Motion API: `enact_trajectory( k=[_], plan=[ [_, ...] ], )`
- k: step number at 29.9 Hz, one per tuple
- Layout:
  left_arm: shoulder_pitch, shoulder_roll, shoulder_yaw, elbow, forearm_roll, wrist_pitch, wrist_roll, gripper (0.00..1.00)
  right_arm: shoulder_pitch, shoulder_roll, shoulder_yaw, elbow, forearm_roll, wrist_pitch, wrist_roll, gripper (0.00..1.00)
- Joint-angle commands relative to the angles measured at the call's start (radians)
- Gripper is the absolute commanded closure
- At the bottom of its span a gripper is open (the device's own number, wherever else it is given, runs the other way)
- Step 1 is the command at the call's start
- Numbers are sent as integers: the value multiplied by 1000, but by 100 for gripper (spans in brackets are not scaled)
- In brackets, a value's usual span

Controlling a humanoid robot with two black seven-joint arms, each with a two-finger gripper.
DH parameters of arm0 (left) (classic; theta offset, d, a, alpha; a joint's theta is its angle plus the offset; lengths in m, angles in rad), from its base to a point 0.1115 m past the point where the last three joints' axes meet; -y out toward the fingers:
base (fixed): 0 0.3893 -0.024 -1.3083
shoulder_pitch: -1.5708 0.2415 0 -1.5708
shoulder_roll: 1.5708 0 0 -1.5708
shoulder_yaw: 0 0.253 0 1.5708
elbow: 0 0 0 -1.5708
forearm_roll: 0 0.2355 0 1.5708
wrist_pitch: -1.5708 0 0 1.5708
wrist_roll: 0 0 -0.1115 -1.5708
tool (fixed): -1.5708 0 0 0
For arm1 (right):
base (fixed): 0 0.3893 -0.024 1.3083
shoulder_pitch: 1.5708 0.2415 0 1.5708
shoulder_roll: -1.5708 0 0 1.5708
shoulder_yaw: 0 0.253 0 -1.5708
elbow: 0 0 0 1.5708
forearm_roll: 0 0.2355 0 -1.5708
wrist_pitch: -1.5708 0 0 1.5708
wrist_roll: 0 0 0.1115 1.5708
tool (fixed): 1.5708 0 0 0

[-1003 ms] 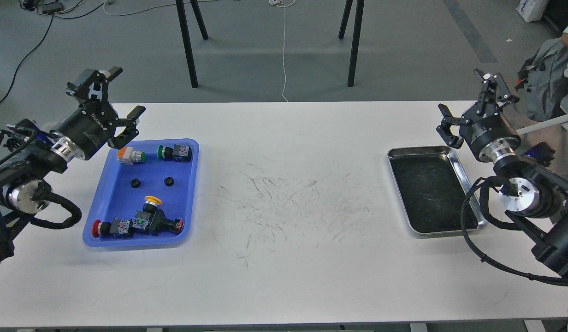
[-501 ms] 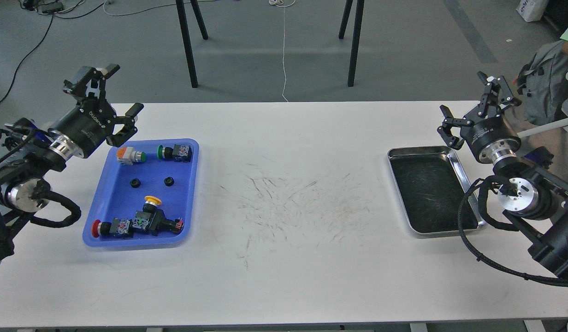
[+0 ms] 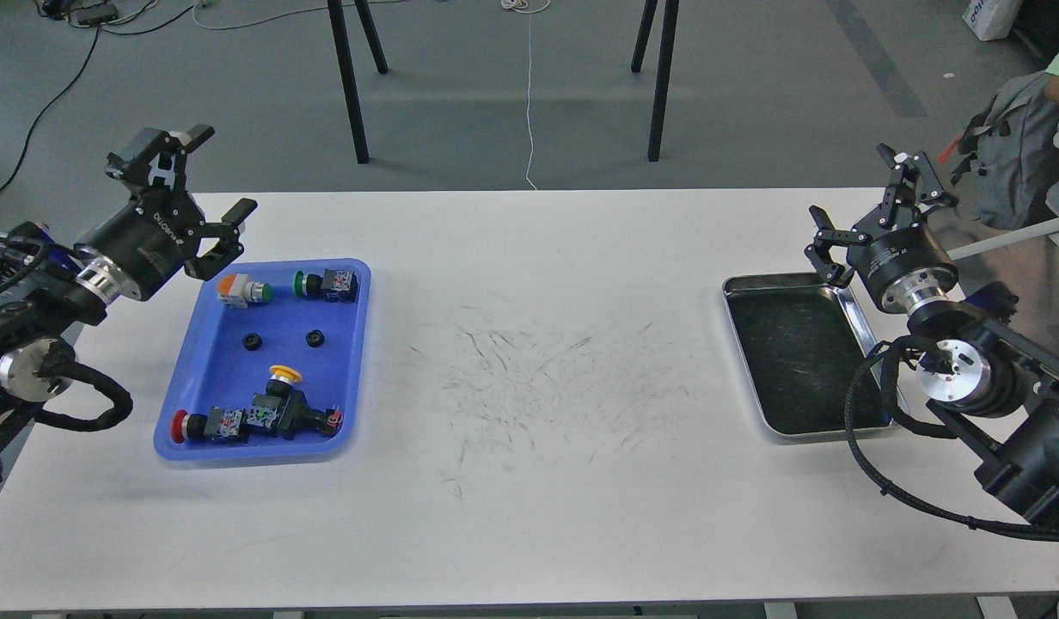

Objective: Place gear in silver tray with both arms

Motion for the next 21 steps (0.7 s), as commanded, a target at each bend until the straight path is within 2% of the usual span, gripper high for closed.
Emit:
enact_trajectory(
  k=[1,9,21],
  plan=[
    [32,18,-95,-45,-52,0,0,0,0,-1,0,0,-2,0,0,0],
    [11,44,-127,-36,-69,0,0,0,-3,-3,-3,0,-2,0,0,0],
    [54,-48,-142,-24,-156,0,0,0,-15,7,-3,-1,-3,0,0,0]
  ],
)
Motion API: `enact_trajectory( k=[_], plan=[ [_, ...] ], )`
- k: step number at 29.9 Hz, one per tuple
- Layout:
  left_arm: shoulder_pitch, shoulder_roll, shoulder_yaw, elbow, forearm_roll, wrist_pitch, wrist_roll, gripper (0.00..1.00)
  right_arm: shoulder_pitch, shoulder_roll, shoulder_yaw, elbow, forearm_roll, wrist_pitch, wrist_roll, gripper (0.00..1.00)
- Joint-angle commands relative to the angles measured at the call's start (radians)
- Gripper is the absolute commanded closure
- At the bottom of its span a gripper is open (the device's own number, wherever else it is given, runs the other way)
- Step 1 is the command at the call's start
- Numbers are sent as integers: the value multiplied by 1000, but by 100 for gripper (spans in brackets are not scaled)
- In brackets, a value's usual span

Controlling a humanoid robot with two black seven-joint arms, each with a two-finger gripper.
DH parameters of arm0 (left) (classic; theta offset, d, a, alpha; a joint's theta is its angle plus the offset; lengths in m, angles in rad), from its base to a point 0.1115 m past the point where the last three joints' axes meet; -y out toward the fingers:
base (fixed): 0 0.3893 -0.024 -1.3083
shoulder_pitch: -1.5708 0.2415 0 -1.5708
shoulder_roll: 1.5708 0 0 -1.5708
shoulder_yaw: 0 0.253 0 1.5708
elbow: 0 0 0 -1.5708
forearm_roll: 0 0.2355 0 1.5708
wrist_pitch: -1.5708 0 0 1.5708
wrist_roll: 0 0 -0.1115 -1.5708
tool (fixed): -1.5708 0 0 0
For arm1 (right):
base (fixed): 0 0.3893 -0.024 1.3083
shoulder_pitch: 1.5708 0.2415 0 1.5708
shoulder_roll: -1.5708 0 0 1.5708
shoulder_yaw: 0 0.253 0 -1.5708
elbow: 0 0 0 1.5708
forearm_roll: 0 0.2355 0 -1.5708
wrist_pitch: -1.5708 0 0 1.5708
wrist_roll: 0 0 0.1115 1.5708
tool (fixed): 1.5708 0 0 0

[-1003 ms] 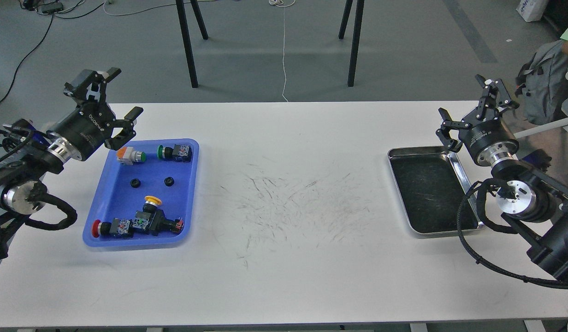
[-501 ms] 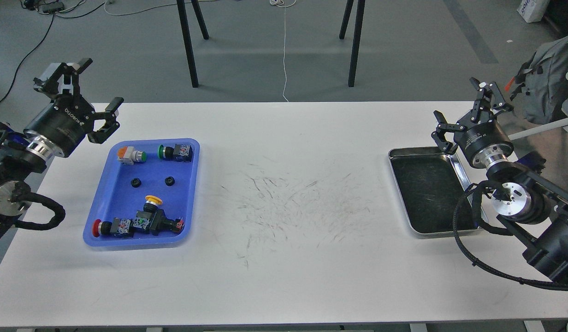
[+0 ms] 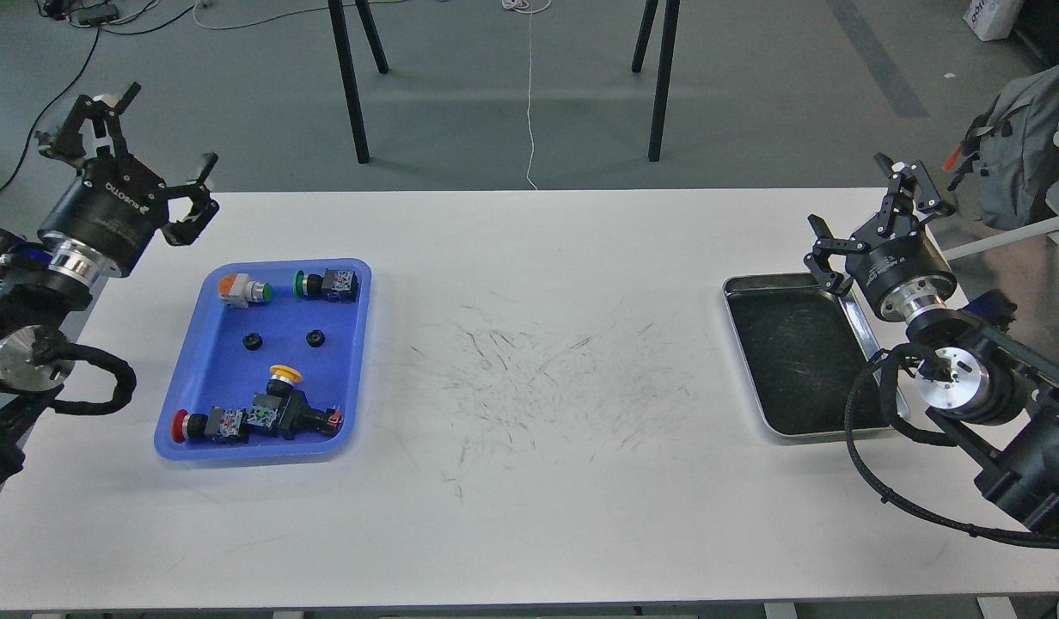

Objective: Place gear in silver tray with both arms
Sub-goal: 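Move the left gripper down toward the blue tray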

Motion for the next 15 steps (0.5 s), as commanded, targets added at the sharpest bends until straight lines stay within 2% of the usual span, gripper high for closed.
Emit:
enact_trajectory(
  k=[1,3,5,9,14,15],
  plan=[
    [12,-15,23,5,14,0,0,0,0,4,0,-1,0,0,-1,0],
    [12,20,100,-65,58,0,0,0,0,4,0,0,0,0,-1,0],
    [7,107,151,-183,104,0,0,0,0,4,1,0,0,2,-1,0],
    [-9,202,188,-337,233,19,0,0,-6,4,1,-3,0,3,1,0],
    [-40,278,195,-331,414,31,0,0,-8,4,1,0,0,3,1,0],
    [-48,281,195,-330,424,13,0,0,-9,4,1,0,0,3,1,0]
  ],
)
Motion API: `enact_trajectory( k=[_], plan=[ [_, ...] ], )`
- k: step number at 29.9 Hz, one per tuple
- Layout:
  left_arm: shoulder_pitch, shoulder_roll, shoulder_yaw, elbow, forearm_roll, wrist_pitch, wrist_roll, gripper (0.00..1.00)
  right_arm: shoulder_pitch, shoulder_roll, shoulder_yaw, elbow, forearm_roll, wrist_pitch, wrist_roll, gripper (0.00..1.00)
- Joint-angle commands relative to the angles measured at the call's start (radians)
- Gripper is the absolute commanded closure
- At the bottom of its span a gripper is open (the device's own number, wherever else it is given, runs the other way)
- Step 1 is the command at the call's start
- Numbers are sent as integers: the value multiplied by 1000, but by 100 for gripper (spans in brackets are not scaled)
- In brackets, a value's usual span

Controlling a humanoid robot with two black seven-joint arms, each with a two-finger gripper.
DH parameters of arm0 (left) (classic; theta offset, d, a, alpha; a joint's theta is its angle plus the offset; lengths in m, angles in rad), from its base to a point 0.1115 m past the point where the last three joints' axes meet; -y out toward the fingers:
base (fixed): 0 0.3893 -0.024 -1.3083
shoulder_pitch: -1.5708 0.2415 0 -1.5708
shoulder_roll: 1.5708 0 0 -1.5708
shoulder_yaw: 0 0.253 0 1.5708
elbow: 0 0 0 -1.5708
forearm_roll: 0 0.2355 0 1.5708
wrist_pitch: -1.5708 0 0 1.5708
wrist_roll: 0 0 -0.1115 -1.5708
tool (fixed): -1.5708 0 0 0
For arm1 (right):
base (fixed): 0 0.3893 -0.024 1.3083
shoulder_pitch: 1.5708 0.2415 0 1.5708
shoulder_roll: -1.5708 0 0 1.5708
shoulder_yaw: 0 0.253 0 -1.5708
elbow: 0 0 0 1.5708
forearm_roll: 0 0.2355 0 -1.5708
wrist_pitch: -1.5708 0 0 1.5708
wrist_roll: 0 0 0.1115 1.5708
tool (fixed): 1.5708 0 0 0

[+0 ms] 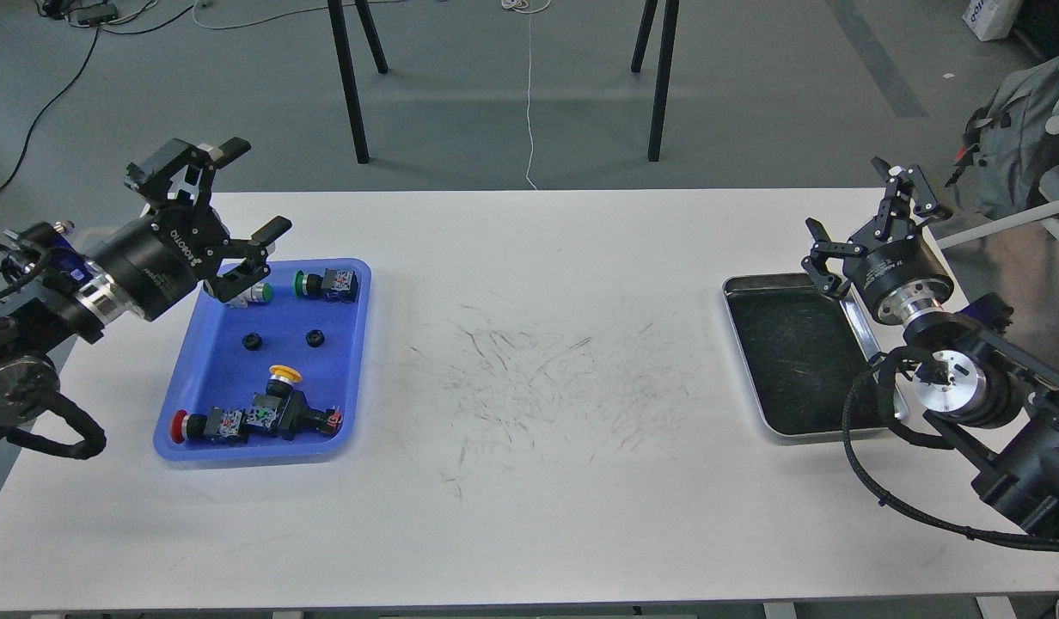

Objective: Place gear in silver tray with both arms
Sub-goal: 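Move the left gripper down toward the blue tray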

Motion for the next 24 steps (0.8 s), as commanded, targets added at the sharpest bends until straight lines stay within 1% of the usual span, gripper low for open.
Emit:
enact_trajectory(
  k=[1,3,4,7,8,11,16,18,21,24],
  plan=[
    [-40,26,3,23,82,-15,0,0,-3,0,-2,0,0,2,1,0],
    [-70,35,3,91,72,-28,0,0,-9,0,-2,0,-1,4,1,0],
    [-59,23,7,111,72,-28,0,0,-17,0,-2,1,-1,5,1,0],
    [-59,15,70,114,72,-28,0,0,-24,0,-2,1,-6,8,1,0],
    [-80,16,96,115,67,-28,0,0,-26,0,-2,3,-6,8,1,0],
    [-74,22,133,34,72,-28,0,0,-27,0,-2,6,-6,8,1,0],
    [-79,35,159,11,93,19,0,0,-29,2,0,3,-6,11,1,0],
    [-93,33,167,16,102,58,0,0,-29,2,0,3,-8,11,1,0],
    [-129,42,202,-29,156,183,0,1,-29,2,0,1,-9,11,1,0],
    [-163,44,282,-29,214,229,0,1,-29,2,0,1,-11,11,1,0]
  ],
)
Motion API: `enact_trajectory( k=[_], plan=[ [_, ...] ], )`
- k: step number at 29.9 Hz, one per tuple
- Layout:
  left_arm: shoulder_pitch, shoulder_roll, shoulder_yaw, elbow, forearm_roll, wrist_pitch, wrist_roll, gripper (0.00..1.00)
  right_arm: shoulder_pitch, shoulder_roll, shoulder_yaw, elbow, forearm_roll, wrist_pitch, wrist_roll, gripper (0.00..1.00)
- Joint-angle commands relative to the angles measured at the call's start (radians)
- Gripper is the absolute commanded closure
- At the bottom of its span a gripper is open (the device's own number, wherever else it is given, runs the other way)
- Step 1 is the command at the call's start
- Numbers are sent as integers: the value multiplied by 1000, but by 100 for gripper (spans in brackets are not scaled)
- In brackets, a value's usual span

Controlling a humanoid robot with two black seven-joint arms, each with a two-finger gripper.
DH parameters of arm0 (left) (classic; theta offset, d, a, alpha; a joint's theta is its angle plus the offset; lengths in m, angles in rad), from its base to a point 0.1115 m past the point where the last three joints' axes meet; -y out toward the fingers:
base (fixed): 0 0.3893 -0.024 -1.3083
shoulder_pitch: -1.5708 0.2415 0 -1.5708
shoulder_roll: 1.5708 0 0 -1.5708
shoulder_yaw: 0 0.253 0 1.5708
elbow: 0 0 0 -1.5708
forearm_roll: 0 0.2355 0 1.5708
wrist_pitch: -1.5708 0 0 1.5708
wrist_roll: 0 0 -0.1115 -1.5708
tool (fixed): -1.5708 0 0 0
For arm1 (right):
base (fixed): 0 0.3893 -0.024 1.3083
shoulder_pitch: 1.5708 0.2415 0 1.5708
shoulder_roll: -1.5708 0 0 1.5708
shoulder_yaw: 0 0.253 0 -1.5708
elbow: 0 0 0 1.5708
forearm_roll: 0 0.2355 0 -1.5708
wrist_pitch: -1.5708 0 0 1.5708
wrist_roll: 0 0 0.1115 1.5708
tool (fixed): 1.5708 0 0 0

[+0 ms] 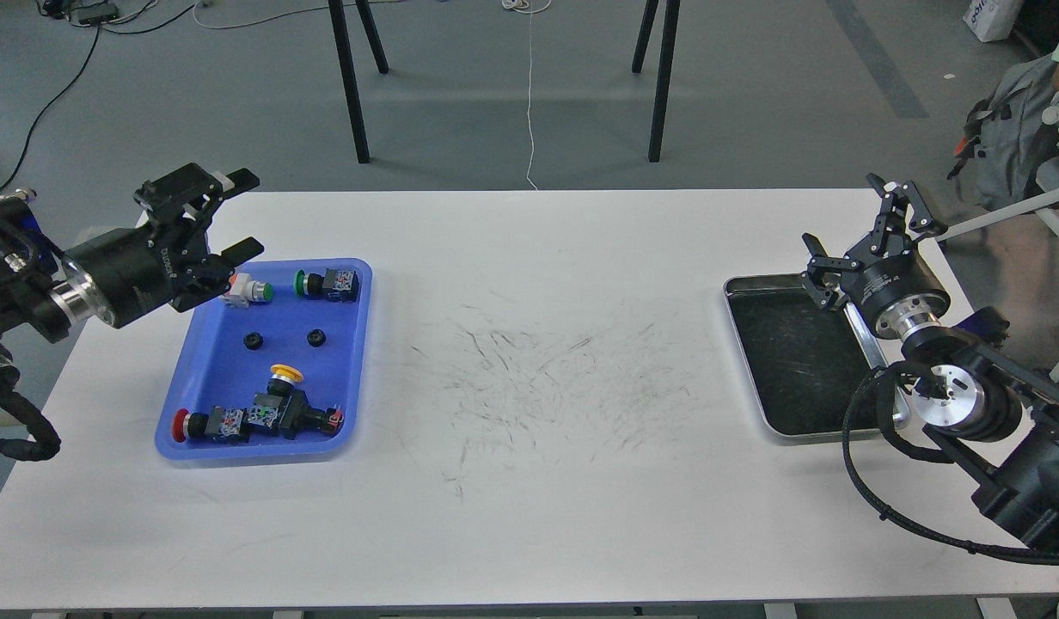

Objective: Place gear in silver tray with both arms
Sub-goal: 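Move the left gripper down toward the blue tray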

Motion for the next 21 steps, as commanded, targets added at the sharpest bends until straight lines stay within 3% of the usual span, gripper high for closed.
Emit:
enact_trajectory(
  k=[1,6,21],
  plan=[
    [-50,5,103,-10,88,87,0,2,0,0,0,-1,-2,0,0,0],
    [-116,3,235,-18,131,283,0,3,-2,0,-1,-1,-3,0,0,0],
    [-184,-8,381,49,619,308,0,0,-3,3,-1,6,-3,-2,15,0]
  ],
)
